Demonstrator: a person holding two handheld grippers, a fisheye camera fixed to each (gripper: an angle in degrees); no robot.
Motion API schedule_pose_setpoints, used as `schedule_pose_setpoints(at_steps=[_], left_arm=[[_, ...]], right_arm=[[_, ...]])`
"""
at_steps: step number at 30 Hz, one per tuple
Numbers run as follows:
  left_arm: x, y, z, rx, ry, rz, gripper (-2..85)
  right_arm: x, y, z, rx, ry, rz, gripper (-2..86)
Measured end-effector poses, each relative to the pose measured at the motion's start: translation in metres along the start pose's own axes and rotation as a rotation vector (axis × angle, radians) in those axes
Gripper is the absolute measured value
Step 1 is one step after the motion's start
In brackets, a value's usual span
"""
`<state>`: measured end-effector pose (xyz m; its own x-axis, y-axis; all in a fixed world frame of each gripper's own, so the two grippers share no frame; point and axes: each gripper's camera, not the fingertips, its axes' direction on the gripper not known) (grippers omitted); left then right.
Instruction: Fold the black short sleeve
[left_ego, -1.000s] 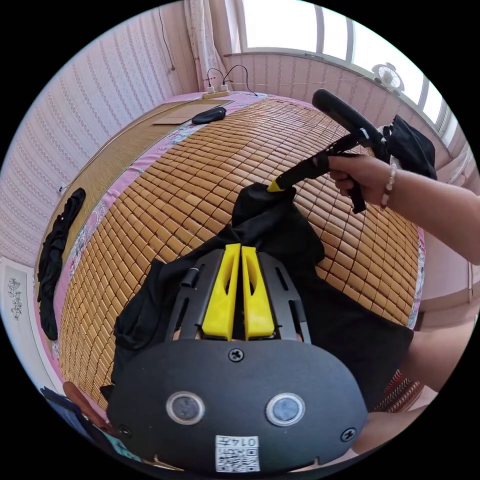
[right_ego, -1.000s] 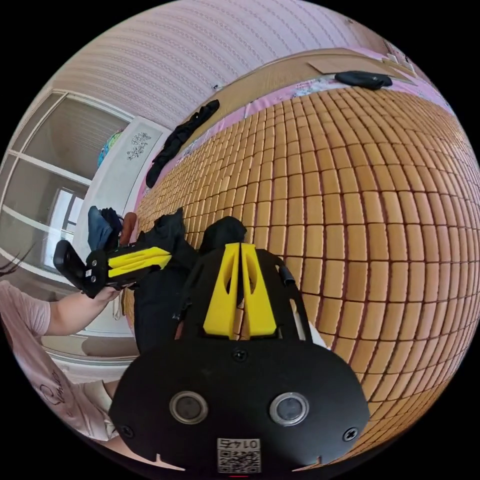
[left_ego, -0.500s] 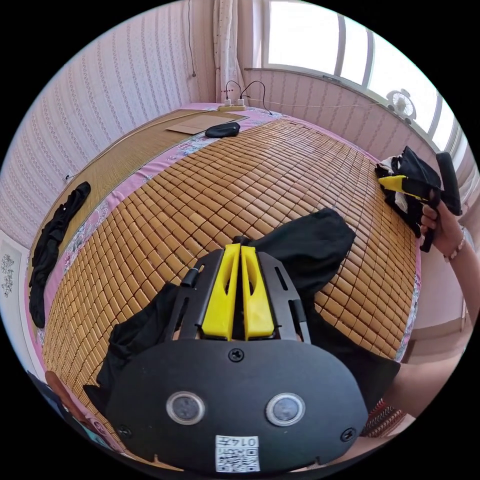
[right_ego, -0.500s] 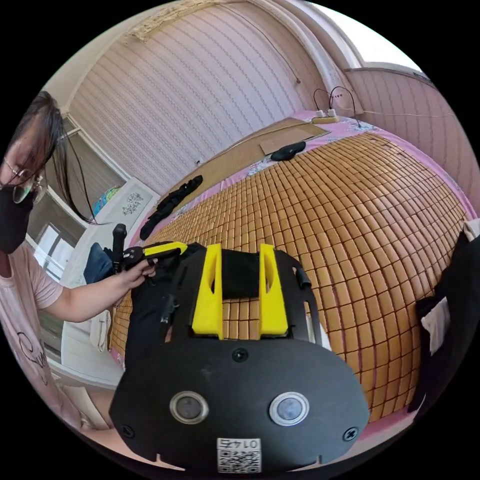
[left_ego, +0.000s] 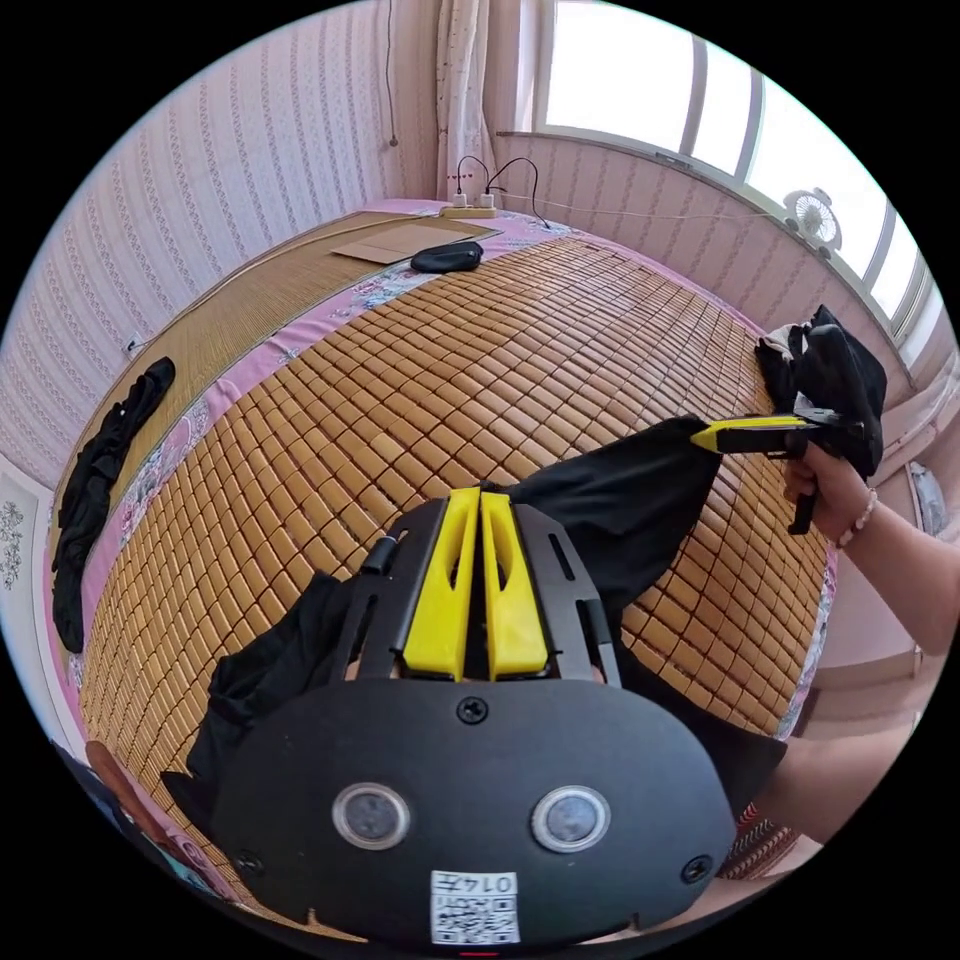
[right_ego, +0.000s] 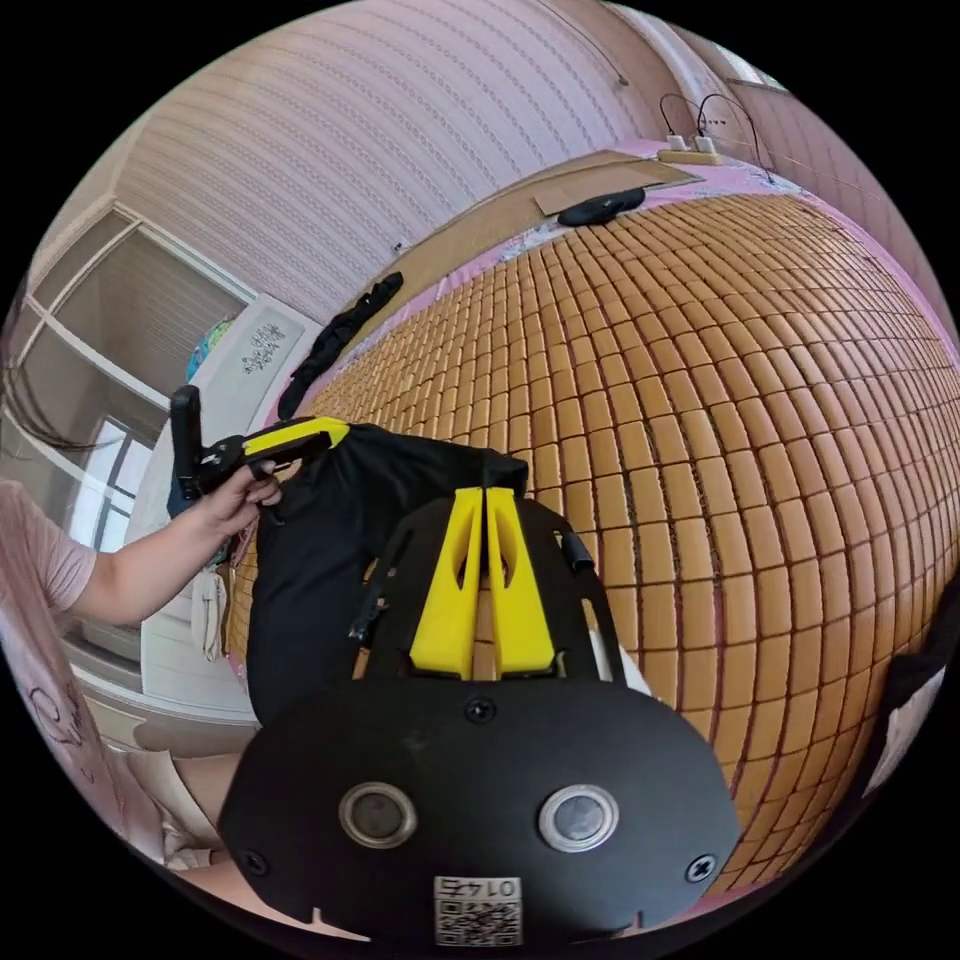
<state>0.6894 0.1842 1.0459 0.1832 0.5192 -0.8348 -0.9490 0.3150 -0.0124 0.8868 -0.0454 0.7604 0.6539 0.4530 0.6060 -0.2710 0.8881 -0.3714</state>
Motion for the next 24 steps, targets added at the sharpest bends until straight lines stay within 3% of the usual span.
schedule_pose_setpoints(at_steps=[3,5,8,10,12,15,19,24], left_arm=[[0.009,-0.005,-0.014,0.052,0.025,0.073,-0.9],[0.014,-0.011,-0.014,0.058,0.010,0.109,-0.9],[0.018,-0.026,0.008,0.017,-0.024,0.126,-0.7],[0.012,-0.035,0.037,-0.102,-0.005,0.075,-0.3],[0.007,-0.040,0.041,-0.139,0.033,0.042,0.1],[-0.002,-0.042,0.022,-0.082,0.049,0.035,1.1],[-0.024,-0.037,0.022,-0.132,-0.075,0.049,3.4],[-0.021,-0.049,0.045,-0.182,0.044,0.077,6.2]], right_arm=[[-0.028,0.015,-0.054,0.111,0.006,-0.008,0.2],[-0.029,0.006,-0.062,0.085,0.050,0.033,0.3],[-0.004,-0.022,-0.032,-0.026,0.128,0.050,0.7],[0.023,-0.032,-0.001,-0.169,0.134,0.134,1.5],[0.024,-0.030,0.005,-0.181,0.113,0.142,2.4],[0.008,-0.022,0.008,-0.200,0.156,0.097,4.3],[-0.031,-0.003,0.020,-0.276,0.154,-0.028,5.0],[-0.044,0.023,0.051,-0.447,0.310,-0.085,2.1]])
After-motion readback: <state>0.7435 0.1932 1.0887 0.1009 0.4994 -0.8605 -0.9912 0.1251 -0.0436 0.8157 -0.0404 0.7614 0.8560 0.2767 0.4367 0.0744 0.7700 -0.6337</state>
